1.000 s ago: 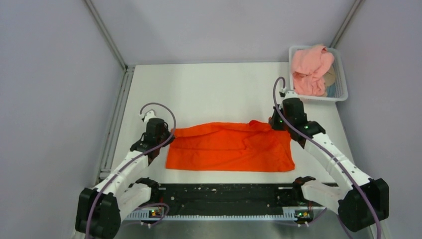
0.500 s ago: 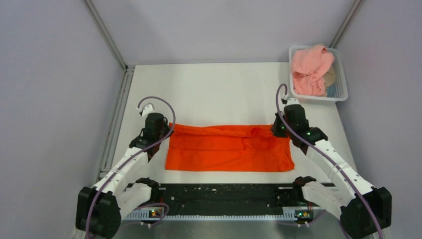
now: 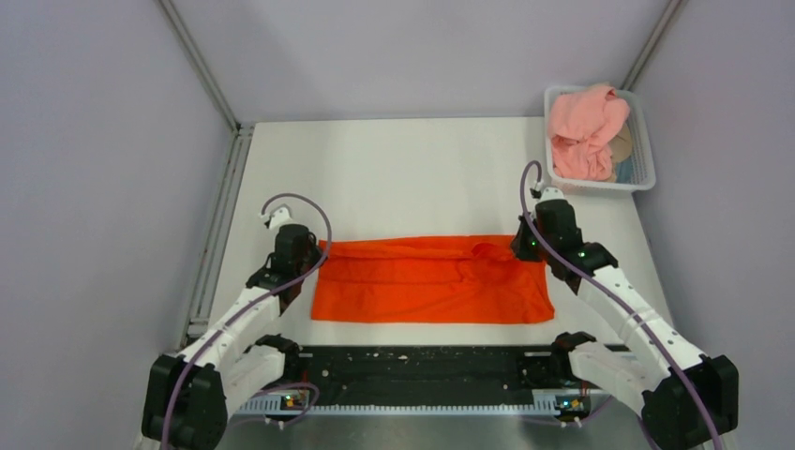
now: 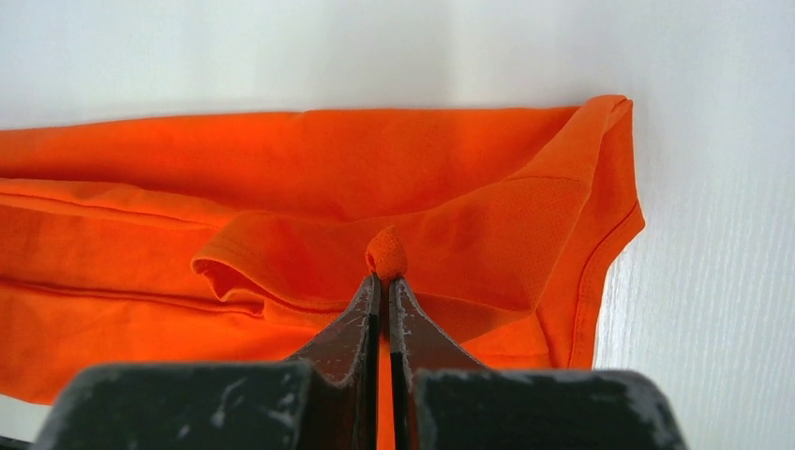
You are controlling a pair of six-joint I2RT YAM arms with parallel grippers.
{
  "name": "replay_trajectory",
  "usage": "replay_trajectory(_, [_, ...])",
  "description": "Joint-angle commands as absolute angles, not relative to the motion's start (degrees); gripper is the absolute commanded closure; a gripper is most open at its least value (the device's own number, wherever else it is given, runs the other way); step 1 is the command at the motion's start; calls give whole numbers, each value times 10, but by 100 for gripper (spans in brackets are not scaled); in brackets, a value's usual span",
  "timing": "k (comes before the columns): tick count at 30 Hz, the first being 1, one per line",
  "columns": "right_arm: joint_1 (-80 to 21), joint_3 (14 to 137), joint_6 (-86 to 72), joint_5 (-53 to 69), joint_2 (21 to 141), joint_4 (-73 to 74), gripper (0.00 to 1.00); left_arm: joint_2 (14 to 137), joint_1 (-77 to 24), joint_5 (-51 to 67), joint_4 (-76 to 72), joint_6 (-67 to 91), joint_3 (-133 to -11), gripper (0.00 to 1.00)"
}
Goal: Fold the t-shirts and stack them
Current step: Fold the other side of the tshirt into a rectangle
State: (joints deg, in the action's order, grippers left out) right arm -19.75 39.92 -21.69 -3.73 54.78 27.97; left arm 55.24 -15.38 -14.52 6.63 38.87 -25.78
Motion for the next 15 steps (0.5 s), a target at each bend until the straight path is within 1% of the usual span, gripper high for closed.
replay_trajectory(1, [-202,380,-230,-33,530,281,100,511,-155,-155,54,409,-226,100])
replay_trajectory(5, [-202,358,-248,-29,524,288,100,496,-155,-148,60,418,-208,100])
replay_trajectory(8, [-201,345,-296,-32,503,320,94,484,-155,-140,74,429,-204,91])
replay_trajectory(9, [-202,339,-314,-31,491,332,92,476,-155,-137,80,434,-201,86])
replay_trajectory(10, [-202,329,-329,-25,475,341,87,466,-155,-130,80,436,-193,76])
replay_trajectory(11, [-201,320,-339,-16,455,346,76,445,-155,-128,84,440,-185,65])
replay_trajectory(12, [-202,312,-348,-9,435,352,62,425,-155,-129,92,446,-179,57])
replay_trajectory(13, [-203,306,-355,-5,413,358,52,405,-155,-135,104,454,-176,53])
replay_trajectory(15, [-202,306,-368,-2,371,368,42,357,-155,-144,134,462,-183,42])
